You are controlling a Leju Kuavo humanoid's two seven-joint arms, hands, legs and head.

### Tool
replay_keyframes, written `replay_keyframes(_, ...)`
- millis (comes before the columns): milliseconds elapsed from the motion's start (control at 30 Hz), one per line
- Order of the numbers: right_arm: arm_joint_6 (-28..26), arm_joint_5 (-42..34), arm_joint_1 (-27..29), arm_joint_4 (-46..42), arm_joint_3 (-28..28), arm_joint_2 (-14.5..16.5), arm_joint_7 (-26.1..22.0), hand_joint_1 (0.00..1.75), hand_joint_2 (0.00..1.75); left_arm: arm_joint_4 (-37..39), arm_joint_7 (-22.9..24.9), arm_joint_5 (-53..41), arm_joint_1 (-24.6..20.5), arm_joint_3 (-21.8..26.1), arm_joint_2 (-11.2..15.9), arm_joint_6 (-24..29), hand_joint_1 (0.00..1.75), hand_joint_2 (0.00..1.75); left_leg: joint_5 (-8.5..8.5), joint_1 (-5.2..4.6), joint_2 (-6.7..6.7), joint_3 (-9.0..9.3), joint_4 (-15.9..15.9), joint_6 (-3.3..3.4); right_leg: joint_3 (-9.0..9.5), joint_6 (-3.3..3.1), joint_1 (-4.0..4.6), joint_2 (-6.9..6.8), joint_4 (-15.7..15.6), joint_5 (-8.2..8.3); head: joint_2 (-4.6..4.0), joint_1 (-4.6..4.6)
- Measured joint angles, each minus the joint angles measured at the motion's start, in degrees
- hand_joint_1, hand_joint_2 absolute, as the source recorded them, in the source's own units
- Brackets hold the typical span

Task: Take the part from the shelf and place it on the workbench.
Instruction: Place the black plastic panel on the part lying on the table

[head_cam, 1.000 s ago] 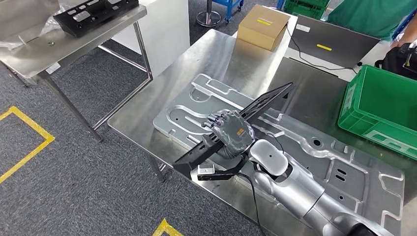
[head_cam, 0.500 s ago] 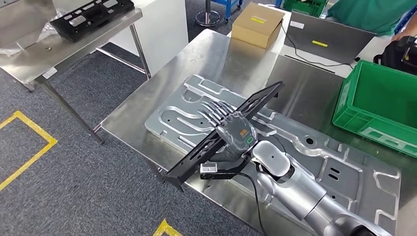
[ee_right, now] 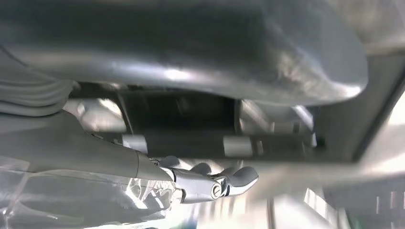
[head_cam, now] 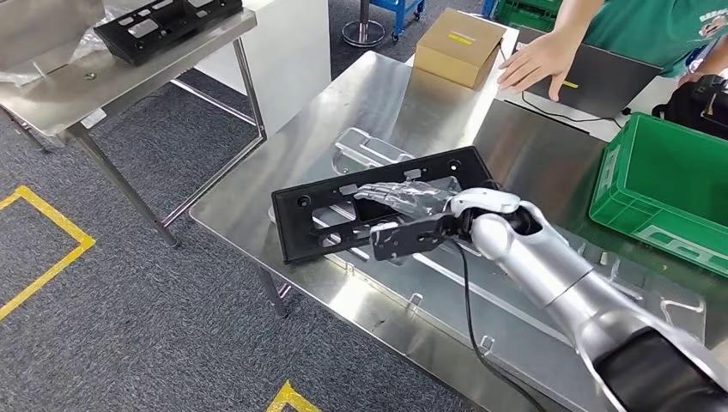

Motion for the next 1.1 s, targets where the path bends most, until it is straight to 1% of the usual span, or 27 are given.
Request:
replay_keyframes(33,4.5,-3.1,-2.0,1.6,0.7,-0.3,0.2,0.00,0.00,0.0,0.0,0.0,0.0,0.0,0.1,0.0,0.00,0.00,0.03,-0.04,-0.01,-0.08,0.0,0.06,-1.86,0.15,-0.02,-0.01,4.0,-1.72,0.00,-0.01)
replay_keyframes(67,9.0,-6.1,-3.9,3.2,1.5,-0.5,0.5,0.00,0.00,0.0,0.0,0.0,0.1,0.0,0.2,0.0,0.00,0.00,0.04,-0.09,-0.02,-0.13,0.0,0.07,-3.31,0.21,-0.02,-0.01,6.9,-2.61,0.00,-0.01)
replay_keyframes(100,13.4,-9.4,-5.9,4.6,2.4,-0.7,1.1,0.00,0.00,0.0,0.0,0.0,0.1,0.0,0.3,0.0,0.00,0.00,0.04,-0.14,-0.04,-0.14,0.1,0.08,-3.97,0.18,-0.01,-0.01,8.1,-2.41,0.00,-0.01)
replay_keyframes(133,17.8,-13.1,-8.0,6.0,3.2,-0.9,2.0,0.00,0.00,0.0,0.0,0.0,0.1,0.0,0.4,0.0,0.00,0.00,0.02,-0.19,-0.06,-0.09,0.1,0.07,-3.50,0.03,0.01,-0.01,7.0,-1.01,0.00,0.00)
replay_keyframes(200,24.6,-20.9,-12.6,8.2,4.9,-1.2,4.3,0.00,0.00,0.0,-0.2,-0.1,0.0,0.0,0.5,0.0,0.00,0.00,-0.08,-0.33,-0.10,0.03,0.1,-0.03,-0.25,-0.67,0.21,0.01,-0.5,3.37,0.00,0.00)
replay_keyframes(233,26.6,-24.6,-14.9,9.0,5.8,-1.4,5.6,0.00,0.00,0.0,-0.3,0.0,0.0,0.0,0.6,-0.1,0.00,0.00,-0.14,-0.46,-0.12,0.02,0.2,-0.16,1.42,-1.08,0.41,0.01,-4.3,4.94,0.00,-0.06)
replay_keyframes(267,27.5,-27.8,-16.8,9.6,6.6,-1.6,6.7,0.00,0.00,0.0,-0.4,0.0,-0.1,0.0,0.6,-0.1,0.00,0.00,-0.16,-0.49,-0.13,-0.06,0.2,-0.36,2.52,-1.41,0.65,0.00,-6.9,5.72,0.00,-0.09)
replay_keyframes(300,27.6,-30.3,-18.4,10.0,7.4,-1.8,7.5,0.00,0.00,0.0,-0.5,0.0,-0.1,0.0,0.7,-0.1,0.00,0.00,-0.16,-0.46,-0.14,-0.17,0.2,-0.59,2.99,-1.65,0.89,0.00,-8.1,5.79,0.00,-0.14)
replay_keyframes(333,27.1,-32.5,-19.6,10.4,8.2,-2.0,8.0,0.00,0.00,0.0,-0.6,0.0,-0.1,0.0,0.7,-0.1,0.00,0.00,-0.12,-0.43,-0.15,-0.22,0.2,-0.89,3.13,-1.80,1.05,-0.01,-8.4,5.68,0.00,-0.17)
replay_keyframes(367,26.0,-34.3,-20.4,10.6,9.0,-2.2,8.2,0.00,0.00,0.0,-0.7,0.0,0.0,0.0,0.8,-0.1,0.00,0.00,-0.17,-0.37,-0.15,-0.23,0.1,-1.20,3.28,-2.01,0.95,-0.04,-8.7,5.77,0.00,-0.16)
replay_keyframes(433,21.9,-36.8,-21.4,10.8,10.4,-2.6,7.3,0.00,0.00,0.0,-0.9,0.0,0.0,0.0,0.9,-0.1,0.00,0.00,-1.25,-0.35,-0.10,-0.71,1.5,-1.80,3.75,-2.48,0.60,-0.22,-9.5,6.07,0.00,-0.20)
replay_keyframes(467,18.8,-37.6,-21.6,10.9,10.9,-2.8,6.4,0.00,0.00,0.0,-0.9,0.0,-0.1,0.0,1.0,-0.1,0.00,0.00,-2.57,-0.32,-0.07,-1.65,3.7,-2.06,3.98,-2.68,0.39,-0.33,-9.8,6.21,0.00,-0.22)
replay_keyframes(533,10.9,-38.1,-21.1,11.0,11.6,-3.0,3.8,0.00,0.00,0.0,-1.1,0.1,0.1,0.0,1.0,-0.1,0.00,0.00,-5.90,-0.05,-0.04,-4.97,10.9,-2.46,4.10,-2.85,0.40,-0.42,-9.9,6.21,0.00,-0.26)
replay_keyframes(567,5.7,-37.8,-20.0,11.0,11.6,-3.1,1.9,0.00,0.00,0.0,-1.1,0.1,0.2,0.1,1.0,0.0,0.00,0.00,-6.92,0.10,-0.03,-6.58,14.2,-2.65,4.14,-2.86,0.41,-0.42,-9.9,6.19,0.00,-0.25)
replay_keyframes(600,0.1,-37.3,-18.4,10.9,11.4,-3.1,0.0,0.00,0.00,0.0,-1.2,0.1,0.3,0.3,1.0,0.0,0.00,0.00,-6.95,0.23,-0.02,-7.47,15.8,-2.81,4.22,-2.84,0.40,-0.42,-9.8,6.15,0.00,-0.25)
replay_keyframes(633,-5.8,-36.4,-16.4,10.8,10.9,-3.2,-2.1,0.00,0.00,0.0,-1.3,0.1,0.4,0.5,1.0,0.1,0.00,0.00,-5.91,0.35,0.00,-7.29,15.2,-2.95,4.32,-2.75,0.37,-0.41,-9.8,6.06,0.00,-0.25)
replay_keyframes(667,-11.7,-35.3,-13.9,10.2,9.9,-3.1,-4.0,0.00,0.00,0.0,-1.3,0.1,0.5,0.8,1.0,0.3,0.00,0.00,-4.05,0.49,0.03,-6.05,12.4,-3.06,4.44,-2.60,0.31,-0.41,-9.6,5.92,0.00,-0.25)
replay_keyframes(700,-17.5,-33.9,-11.1,9.2,8.4,-3.0,-5.7,0.00,0.00,0.0,-1.2,0.1,0.5,1.1,0.9,0.4,0.00,0.00,-2.17,0.65,0.08,-4.21,8.3,-3.17,4.49,-2.36,0.28,-0.43,-9.4,5.70,0.00,-0.25)
replay_keyframes(733,-23.2,-32.0,-8.0,7.4,6.3,-2.8,-7.2,0.00,0.00,0.0,-1.1,0.1,0.5,1.4,0.8,0.6,0.00,0.00,-0.86,0.68,0.06,-2.46,4.7,-3.13,4.43,-2.05,0.34,-0.41,-9.1,5.46,0.00,-0.27)
replay_keyframes(767,-28.4,-30.1,-4.7,5.2,3.8,-2.4,-8.4,0.00,0.00,0.0,-0.9,0.1,0.5,1.6,0.6,0.8,0.00,0.00,-0.15,0.72,0.02,-1.23,2.1,-2.91,4.33,-1.77,0.44,-0.40,-8.8,5.26,0.00,-0.25)
replay_keyframes(800,-33.0,-28.2,-1.1,2.4,0.9,-1.9,-9.5,0.00,0.00,0.0,-0.6,0.1,0.5,1.8,0.4,0.9,0.00,0.00,-0.09,0.66,-0.05,-0.64,0.9,-2.61,4.26,-1.51,0.56,-0.39,-8.6,5.12,0.00,-0.23)
replay_keyframes(867,-40.0,-25.4,5.9,-3.6,-4.9,-0.4,-11.2,0.00,0.00,0.0,0.0,0.1,0.5,2.0,0.1,1.4,0.00,0.00,-0.16,0.51,-0.22,-0.55,0.8,-1.78,4.29,-1.05,0.58,-0.46,-8.6,5.01,0.00,-0.20)
replay_keyframes(933,-44.9,-24.0,12.3,-10.2,-10.1,1.5,-13.0,0.00,0.00,0.0,0.3,0.1,0.5,2.2,-0.3,2.0,0.00,0.00,-0.02,0.56,-0.29,-0.45,0.5,-1.08,3.98,-0.52,0.35,-0.52,-7.5,3.93,0.00,-0.20)
replay_keyframes(967,-46.9,-23.6,15.0,-13.3,-12.3,2.4,-13.9,0.00,0.00,0.0,0.3,0.1,0.4,2.3,-0.4,2.1,0.00,0.00,0.04,0.65,-0.31,-0.41,0.4,-0.78,3.17,-0.28,0.26,-0.50,-5.6,2.56,0.00,-0.19)
replay_keyframes(1033,-50.5,-23.2,20.4,-19.3,-15.8,4.0,-15.6,0.00,0.00,0.0,0.2,0.1,0.4,2.3,-0.7,2.2,0.00,0.00,0.01,0.64,-0.36,-0.42,0.3,-0.40,-0.02,0.05,0.15,-0.42,1.4,-1.23,0.00,-0.14)
replay_keyframes(1067,-52.0,-23.1,23.2,-21.9,-17.1,4.8,-16.5,0.00,0.00,0.0,0.1,0.1,0.5,2.4,-0.8,2.2,0.00,0.00,-0.02,0.59,-0.39,-0.42,0.4,-0.34,-1.73,0.13,0.13,-0.40,4.9,-2.63,0.00,-0.15)
replay_keyframes(1100,-53.3,-22.7,25.9,-24.4,-18.0,5.7,-17.3,0.00,0.00,0.0,-0.1,0.1,0.5,2.4,-1.0,2.2,0.00,0.00,-0.07,0.55,-0.41,-0.41,0.4,-0.32,-2.87,0.14,0.12,-0.38,7.1,-3.13,0.00,-0.15)
